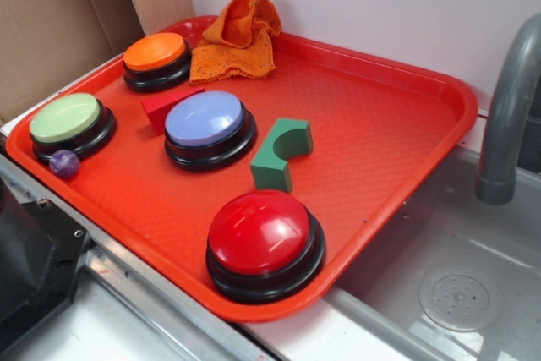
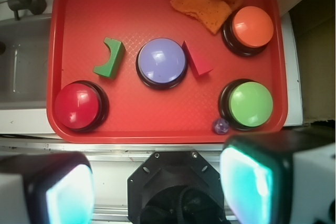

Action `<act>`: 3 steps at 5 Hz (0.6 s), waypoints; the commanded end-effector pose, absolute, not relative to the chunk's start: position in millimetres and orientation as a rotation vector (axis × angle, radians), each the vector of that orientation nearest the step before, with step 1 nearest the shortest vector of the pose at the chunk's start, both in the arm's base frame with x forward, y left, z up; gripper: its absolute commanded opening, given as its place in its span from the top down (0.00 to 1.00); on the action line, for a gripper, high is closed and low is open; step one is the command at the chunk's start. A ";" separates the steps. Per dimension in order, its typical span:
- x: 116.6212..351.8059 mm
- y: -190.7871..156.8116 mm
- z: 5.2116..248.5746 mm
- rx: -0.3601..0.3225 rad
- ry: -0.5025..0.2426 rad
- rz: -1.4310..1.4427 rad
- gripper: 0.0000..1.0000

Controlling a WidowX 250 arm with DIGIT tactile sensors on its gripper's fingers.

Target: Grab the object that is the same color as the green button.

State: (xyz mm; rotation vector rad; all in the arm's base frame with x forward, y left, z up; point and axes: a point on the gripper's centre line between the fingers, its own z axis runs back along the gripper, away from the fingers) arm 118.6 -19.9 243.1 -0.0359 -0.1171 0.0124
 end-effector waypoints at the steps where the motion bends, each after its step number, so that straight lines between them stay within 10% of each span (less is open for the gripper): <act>1: 118.6 -19.9 243.1 -0.036 -0.117 0.012 0.00; 3: 139.4 -33.0 237.0 -0.151 -0.086 0.129 0.00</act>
